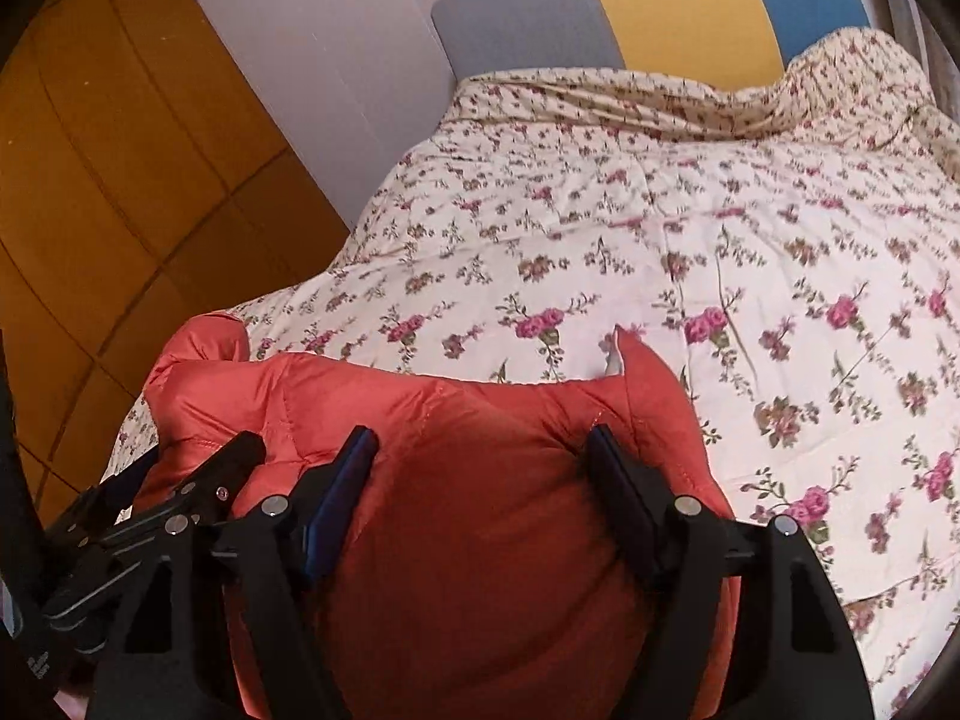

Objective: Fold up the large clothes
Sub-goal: 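Lower the folded jacket onto the bed with both tools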

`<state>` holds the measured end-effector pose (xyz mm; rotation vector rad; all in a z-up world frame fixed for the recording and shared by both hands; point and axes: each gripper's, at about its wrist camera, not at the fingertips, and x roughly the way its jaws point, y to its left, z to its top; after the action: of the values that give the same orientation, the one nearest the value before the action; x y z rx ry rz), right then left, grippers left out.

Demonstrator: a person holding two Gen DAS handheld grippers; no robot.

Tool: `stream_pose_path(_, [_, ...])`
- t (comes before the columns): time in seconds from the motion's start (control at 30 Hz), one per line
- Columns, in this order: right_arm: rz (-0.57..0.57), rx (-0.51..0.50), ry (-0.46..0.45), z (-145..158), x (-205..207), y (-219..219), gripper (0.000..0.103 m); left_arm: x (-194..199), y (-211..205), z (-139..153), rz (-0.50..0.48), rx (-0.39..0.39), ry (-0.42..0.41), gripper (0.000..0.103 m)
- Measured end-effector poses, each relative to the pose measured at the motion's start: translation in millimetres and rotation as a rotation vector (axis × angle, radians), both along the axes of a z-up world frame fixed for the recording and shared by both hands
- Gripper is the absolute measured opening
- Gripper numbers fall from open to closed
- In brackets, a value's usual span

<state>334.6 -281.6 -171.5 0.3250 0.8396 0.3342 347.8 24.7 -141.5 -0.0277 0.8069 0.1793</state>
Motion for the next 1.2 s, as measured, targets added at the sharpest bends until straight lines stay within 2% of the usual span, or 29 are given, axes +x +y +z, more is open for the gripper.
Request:
stream_pose_path(0.13, [0.000,0.021,0.027,-12.5,9.5,-2.9,0.072,8.7,-2.5,-9.2,0.008,0.013,0.018,0.100])
stream_pose_path(0.3, [-0.014,0.023,0.019,-22.1,12.5,-3.8,0.072,16.0,-4.2,-17.9,0.016,0.024,0.020,0.100])
stream_pose_path(0.5, [-0.022,0.014,-0.009,-17.8,0.0,-5.0,0.071,12.3,-5.8,-18.1,0.008,0.038,0.014,0.100])
stream_pose_path(0.6, [-0.040,-0.017,-0.066,-8.4,-22.0,-7.3,0.071,-3.4,-6.1,-10.2,-0.026,0.037,0.003,0.100])
stream_pose_path(0.73, [-0.089,-0.083,-0.141,2.6,-58.2,-8.8,0.073,-40.3,0.7,0.2,-0.037,-0.007,-0.039,0.100])
stream_pose_path(0.8, [-0.118,-0.112,-0.156,4.3,-68.8,-9.2,0.080,-59.5,0.5,3.5,-0.035,-0.006,-0.067,0.100])
stream_pose_path(0.9, [-0.132,-0.106,-0.145,-3.5,-76.7,-11.8,0.083,-87.5,-5.4,0.9,-0.036,0.021,-0.121,0.100])
stream_pose_path(0.97, [-0.133,-0.089,-0.132,-8.4,-74.3,-15.5,0.085,-94.5,-6.0,-6.1,-0.031,0.009,-0.150,0.100])
stream_pose_path(1.1, [-0.121,-0.066,-0.105,-16.8,-65.1,-19.0,0.088,-90.0,-3.2,-13.9,-0.034,-0.021,-0.169,0.100])
stream_pose_path(1.2, [-0.123,-0.062,-0.098,-21.0,-61.9,-18.5,0.088,-86.4,-7.6,-20.0,-0.035,0.004,-0.180,0.100])
